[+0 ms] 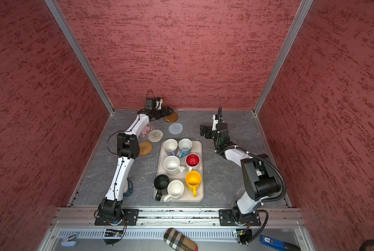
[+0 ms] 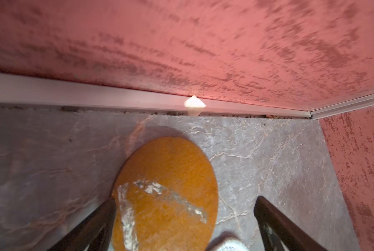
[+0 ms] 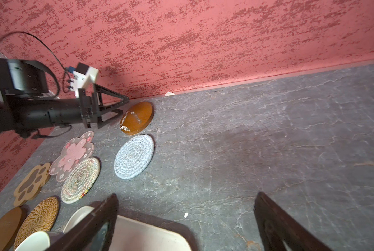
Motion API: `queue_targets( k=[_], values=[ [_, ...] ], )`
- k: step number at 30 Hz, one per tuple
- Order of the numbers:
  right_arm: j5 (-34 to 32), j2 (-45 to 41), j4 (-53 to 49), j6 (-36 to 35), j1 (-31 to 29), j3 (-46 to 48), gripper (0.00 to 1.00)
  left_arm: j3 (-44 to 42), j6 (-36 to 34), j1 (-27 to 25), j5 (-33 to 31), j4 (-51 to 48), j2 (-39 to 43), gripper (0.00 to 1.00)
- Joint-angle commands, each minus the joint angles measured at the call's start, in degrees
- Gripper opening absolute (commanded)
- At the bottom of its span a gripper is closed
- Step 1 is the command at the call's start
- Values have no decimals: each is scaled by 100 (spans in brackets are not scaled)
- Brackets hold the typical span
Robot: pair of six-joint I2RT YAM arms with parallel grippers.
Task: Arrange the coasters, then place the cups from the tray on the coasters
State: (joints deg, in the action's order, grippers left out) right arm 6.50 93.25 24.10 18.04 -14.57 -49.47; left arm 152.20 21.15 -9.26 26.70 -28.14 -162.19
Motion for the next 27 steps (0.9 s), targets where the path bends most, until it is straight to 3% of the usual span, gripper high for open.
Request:
queue_targets(
  k=[1,13,27],
  values=[
    [105,15,51,46,-54,-204,98,97,716,72,299,98,-299,96],
    [149,39,64,68,-90,-212,98,99,1191,239,198,308,-391,90],
    [187,90,51,93,-116,-238,98,527,1945,260,953,832,-951,90]
  ],
)
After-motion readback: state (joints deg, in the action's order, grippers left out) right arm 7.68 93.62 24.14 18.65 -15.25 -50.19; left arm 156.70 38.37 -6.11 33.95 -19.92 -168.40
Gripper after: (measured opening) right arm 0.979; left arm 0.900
